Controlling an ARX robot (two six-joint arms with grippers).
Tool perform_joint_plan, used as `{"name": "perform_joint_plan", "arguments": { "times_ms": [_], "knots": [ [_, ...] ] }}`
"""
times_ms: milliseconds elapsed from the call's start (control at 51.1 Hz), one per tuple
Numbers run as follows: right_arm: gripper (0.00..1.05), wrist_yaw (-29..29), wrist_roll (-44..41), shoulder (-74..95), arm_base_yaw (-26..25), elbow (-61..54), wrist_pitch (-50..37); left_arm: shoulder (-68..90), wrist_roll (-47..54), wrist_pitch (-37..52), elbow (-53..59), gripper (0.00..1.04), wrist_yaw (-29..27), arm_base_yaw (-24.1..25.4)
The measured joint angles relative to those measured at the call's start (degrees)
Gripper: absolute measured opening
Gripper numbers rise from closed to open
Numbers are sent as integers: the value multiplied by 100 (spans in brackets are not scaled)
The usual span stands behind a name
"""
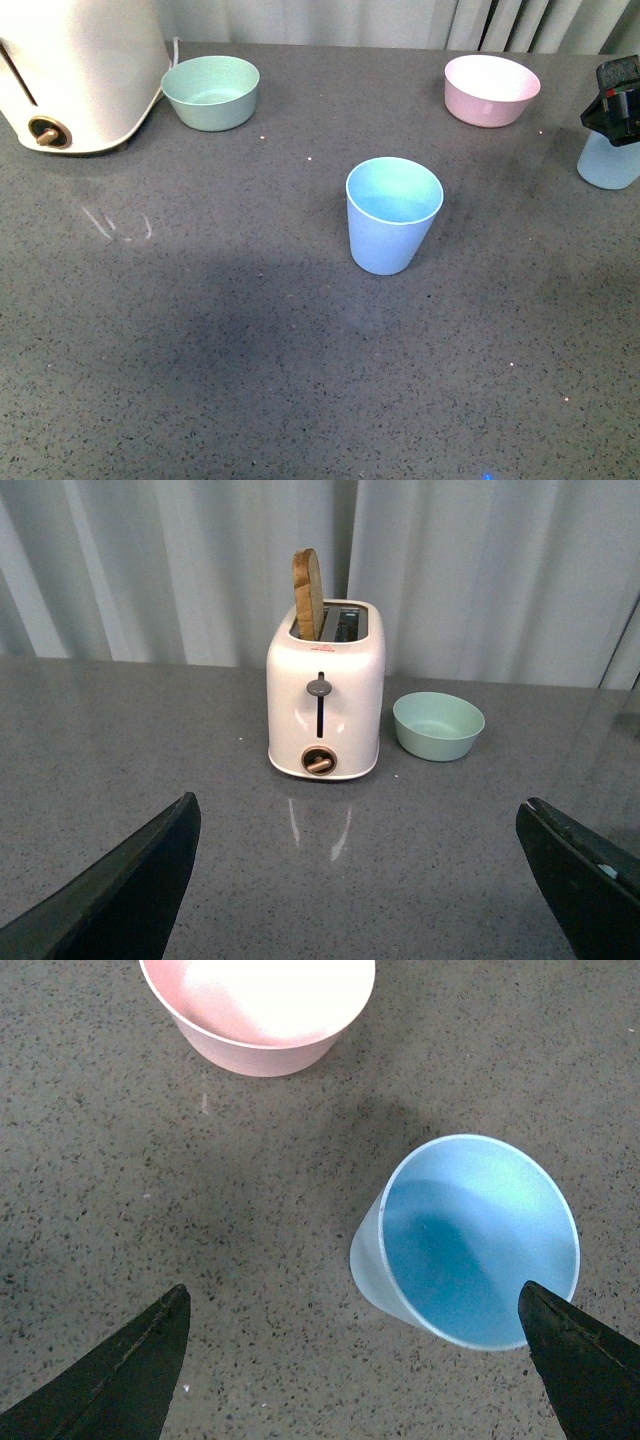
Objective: Stack blue cups with both arms
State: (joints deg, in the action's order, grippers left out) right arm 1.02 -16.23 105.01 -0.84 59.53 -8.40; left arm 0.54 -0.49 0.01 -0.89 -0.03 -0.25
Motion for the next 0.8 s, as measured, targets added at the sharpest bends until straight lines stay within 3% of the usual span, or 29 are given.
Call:
{"name": "perform_joint_plan", "arguments": {
  "times_ms": [626,802],
  "knots": [
    [95,-39,273,831,83,1279,1189,0,0,0,0,96,0,0],
    [86,-129,363,975,79,1414,1300,0,0,0,0,96,0,0]
  ]
}}
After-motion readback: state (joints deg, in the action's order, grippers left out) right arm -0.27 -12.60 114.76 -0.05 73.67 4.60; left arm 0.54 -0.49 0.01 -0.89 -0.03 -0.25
